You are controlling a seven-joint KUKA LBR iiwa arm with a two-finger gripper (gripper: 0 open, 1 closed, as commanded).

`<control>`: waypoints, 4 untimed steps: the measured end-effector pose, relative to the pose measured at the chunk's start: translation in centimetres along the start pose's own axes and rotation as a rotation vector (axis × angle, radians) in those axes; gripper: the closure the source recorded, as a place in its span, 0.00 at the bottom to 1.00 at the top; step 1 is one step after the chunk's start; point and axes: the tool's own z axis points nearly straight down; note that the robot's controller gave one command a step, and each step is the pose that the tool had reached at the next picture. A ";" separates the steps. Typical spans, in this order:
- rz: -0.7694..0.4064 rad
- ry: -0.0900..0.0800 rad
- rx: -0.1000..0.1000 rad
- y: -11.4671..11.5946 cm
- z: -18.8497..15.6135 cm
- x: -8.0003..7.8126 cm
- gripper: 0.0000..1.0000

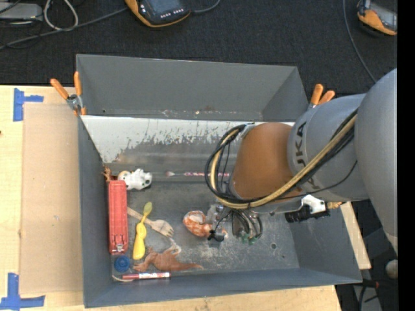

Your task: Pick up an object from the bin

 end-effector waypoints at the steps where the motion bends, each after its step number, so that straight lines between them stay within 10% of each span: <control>1: -0.001 0.003 0.001 0.0 -3.4 0.1 1.00; 4: -0.003 0.000 -0.001 0.0 -8.1 0.0 1.00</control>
Offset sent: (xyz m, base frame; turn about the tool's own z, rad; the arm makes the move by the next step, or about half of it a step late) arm -0.0005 0.0001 0.0718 -0.0003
